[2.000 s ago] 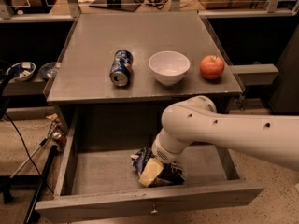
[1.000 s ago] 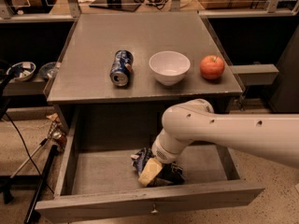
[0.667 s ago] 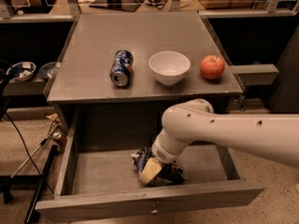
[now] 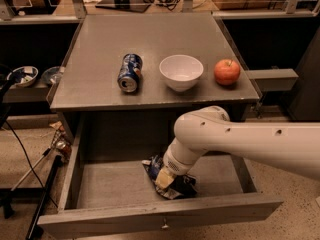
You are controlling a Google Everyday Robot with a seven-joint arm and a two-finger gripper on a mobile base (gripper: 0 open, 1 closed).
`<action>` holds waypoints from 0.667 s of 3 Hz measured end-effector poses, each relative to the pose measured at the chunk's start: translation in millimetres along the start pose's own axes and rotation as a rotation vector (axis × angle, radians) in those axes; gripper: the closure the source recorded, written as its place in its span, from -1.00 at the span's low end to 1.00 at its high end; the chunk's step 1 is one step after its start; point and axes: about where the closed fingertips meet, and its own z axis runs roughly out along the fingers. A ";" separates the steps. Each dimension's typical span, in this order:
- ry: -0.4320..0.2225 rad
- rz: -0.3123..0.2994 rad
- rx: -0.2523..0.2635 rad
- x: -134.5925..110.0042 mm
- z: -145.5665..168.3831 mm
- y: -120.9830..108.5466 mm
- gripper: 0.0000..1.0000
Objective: Pick blue chip bag from top drawer and place on counter
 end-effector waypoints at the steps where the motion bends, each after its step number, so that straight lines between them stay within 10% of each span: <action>1: 0.000 0.000 0.000 0.0 0.0 0.0 0.77; 2: 0.002 -0.001 -0.001 0.1 -0.2 0.3 1.00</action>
Offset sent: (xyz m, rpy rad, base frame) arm 0.0000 0.0000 0.0000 0.0000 0.0000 0.0000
